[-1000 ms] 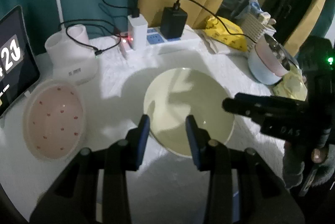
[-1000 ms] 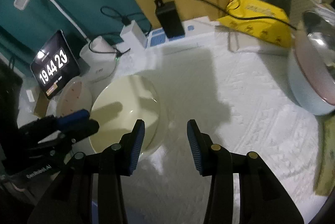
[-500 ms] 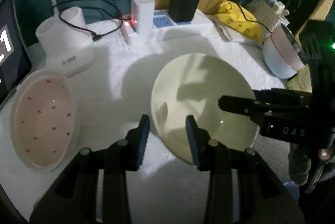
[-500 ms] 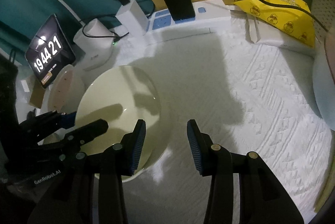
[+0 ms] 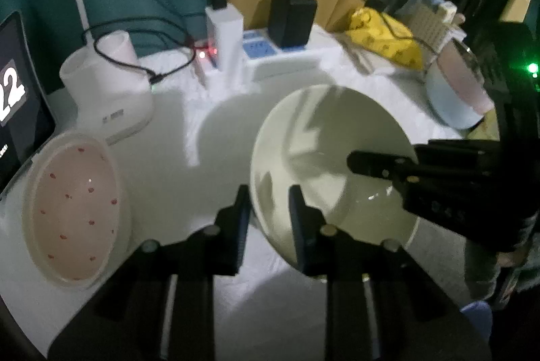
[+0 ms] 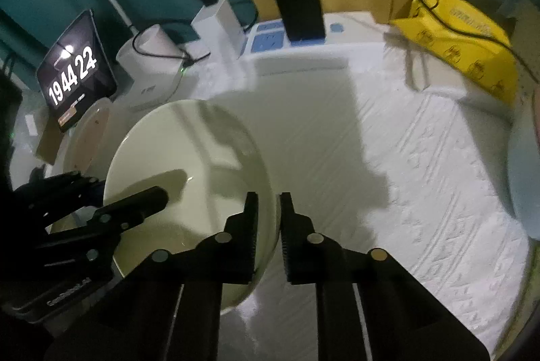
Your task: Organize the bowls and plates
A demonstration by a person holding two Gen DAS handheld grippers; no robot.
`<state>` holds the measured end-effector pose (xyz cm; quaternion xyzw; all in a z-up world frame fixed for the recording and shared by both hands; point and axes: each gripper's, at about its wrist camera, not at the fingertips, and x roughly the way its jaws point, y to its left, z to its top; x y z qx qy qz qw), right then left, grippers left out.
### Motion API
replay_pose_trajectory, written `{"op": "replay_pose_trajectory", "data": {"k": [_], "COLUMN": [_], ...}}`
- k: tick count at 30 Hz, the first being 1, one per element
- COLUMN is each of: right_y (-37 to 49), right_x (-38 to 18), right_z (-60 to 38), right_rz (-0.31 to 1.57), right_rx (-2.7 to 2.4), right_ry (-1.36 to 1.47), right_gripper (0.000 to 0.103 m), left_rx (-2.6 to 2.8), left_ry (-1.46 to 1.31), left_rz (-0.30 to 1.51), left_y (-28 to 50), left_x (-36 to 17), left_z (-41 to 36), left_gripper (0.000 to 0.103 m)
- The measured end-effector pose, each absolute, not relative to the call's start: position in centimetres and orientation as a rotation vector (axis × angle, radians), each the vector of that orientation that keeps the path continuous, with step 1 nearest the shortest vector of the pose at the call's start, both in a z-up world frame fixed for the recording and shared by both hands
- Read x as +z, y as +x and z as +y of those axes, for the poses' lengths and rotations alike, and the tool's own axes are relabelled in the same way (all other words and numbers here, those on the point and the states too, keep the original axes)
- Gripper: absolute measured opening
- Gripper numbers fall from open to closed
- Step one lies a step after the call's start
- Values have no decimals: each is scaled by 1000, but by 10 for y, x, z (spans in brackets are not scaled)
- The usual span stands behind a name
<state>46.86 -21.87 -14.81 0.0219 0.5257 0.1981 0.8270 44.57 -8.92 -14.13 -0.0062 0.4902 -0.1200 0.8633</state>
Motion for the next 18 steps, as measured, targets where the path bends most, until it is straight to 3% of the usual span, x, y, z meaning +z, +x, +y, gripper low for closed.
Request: {"op": "replay_pose_trajectory", "data": {"k": [18], "right_y": [441], "right_x": [-90], "right_z": [-227], "right_rz": [980], "right_rx": [363], "right_ry": [120], "right_gripper": [10], "left_rx": [-255], "left_ry": [18], "left_rz": [828], "left_y": [414], "left_x": [-83], "left_z": [-94], "left_gripper": [22]}}
